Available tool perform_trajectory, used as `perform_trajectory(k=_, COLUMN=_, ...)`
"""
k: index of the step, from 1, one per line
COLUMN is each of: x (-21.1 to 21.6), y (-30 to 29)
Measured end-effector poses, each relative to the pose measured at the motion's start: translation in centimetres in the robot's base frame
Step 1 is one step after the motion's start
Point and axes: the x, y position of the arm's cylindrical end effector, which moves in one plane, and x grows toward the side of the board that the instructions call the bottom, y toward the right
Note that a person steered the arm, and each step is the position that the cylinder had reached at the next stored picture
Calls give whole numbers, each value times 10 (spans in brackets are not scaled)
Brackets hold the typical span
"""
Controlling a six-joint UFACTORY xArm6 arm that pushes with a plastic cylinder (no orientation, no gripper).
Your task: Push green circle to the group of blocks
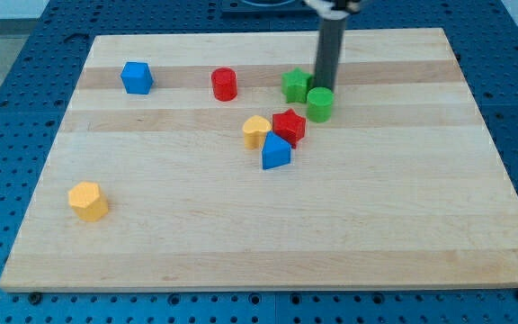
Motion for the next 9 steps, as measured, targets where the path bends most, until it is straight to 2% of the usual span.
perform_trajectory(k=1, x=1, y=-2)
perform_trajectory(k=2, x=1, y=38)
perform_trajectory(k=4, x=1, y=47)
perform_trajectory(k=6, x=3, y=126)
perform_trajectory(k=7, x=11, y=113)
perform_trajectory(k=9, x=17, y=43)
